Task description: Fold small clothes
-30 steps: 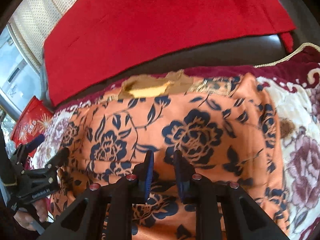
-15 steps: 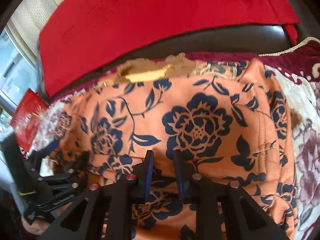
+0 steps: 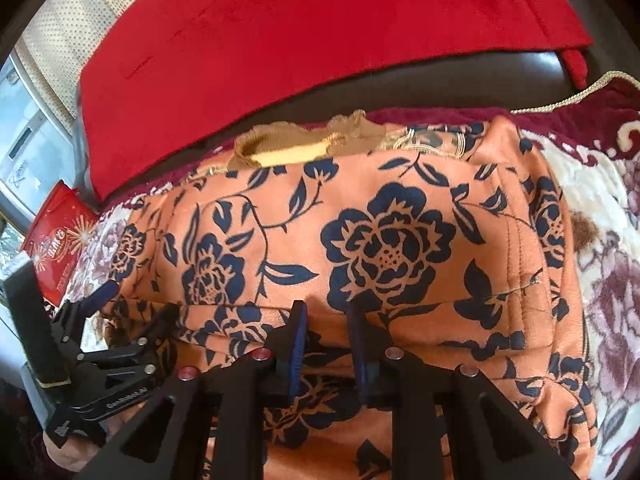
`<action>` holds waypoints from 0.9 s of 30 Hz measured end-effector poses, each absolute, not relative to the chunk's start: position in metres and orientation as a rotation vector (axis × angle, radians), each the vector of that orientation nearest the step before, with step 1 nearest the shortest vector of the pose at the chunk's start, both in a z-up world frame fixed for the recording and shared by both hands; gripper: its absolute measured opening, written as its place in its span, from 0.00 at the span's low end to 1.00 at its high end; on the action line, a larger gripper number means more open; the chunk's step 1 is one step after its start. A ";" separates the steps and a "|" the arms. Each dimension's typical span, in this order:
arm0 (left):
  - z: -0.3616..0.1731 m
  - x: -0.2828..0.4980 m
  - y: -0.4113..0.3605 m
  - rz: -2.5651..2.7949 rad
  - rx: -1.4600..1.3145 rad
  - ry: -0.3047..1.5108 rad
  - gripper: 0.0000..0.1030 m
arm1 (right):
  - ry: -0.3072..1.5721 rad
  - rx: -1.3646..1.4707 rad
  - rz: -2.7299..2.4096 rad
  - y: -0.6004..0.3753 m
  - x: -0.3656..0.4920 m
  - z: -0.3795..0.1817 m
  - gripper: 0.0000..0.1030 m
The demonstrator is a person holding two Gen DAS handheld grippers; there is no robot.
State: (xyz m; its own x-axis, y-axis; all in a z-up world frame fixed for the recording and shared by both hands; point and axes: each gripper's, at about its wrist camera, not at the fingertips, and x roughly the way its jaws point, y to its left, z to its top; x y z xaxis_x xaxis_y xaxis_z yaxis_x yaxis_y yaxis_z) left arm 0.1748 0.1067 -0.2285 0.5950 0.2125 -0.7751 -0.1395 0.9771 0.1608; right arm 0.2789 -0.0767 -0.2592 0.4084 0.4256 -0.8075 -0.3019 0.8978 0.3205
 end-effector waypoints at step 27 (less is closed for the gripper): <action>-0.204 0.190 0.183 0.259 -0.118 0.919 1.00 | 0.968 0.300 0.263 -0.168 0.312 -0.245 0.23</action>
